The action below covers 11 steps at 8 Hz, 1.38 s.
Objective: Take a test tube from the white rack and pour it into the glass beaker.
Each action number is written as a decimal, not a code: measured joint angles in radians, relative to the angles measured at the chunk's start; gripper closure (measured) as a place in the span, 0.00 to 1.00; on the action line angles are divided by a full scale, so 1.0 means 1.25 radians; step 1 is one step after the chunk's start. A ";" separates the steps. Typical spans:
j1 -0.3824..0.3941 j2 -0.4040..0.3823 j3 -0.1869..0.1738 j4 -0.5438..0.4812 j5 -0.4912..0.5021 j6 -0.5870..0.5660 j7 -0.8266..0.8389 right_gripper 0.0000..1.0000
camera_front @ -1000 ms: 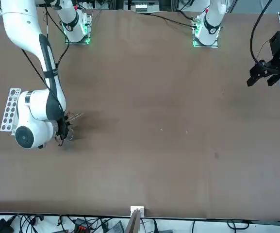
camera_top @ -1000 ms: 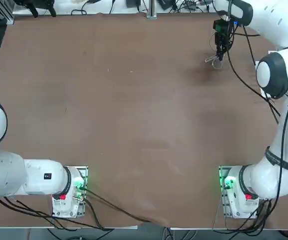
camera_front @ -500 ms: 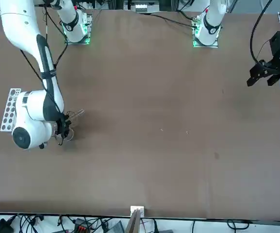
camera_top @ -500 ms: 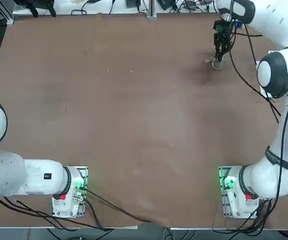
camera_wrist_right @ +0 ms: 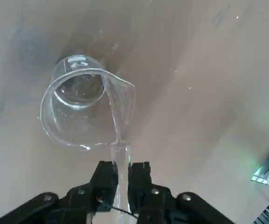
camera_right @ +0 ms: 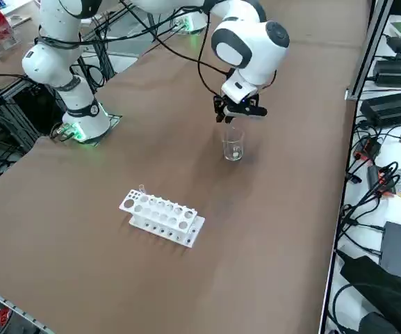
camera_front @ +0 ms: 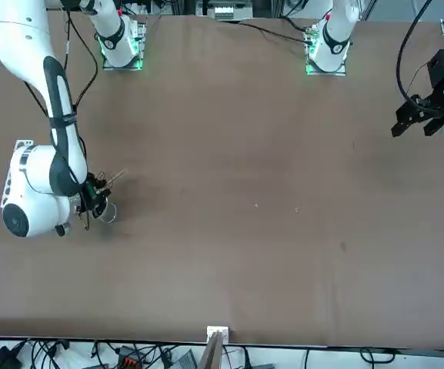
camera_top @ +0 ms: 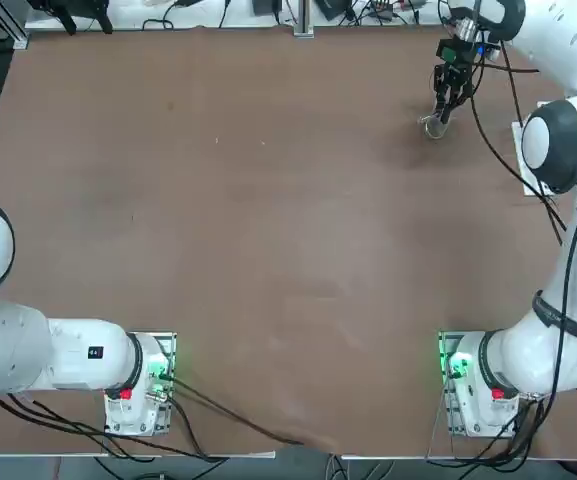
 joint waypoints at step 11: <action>-0.031 -0.001 0.000 0.000 0.028 -0.035 -0.145 0.81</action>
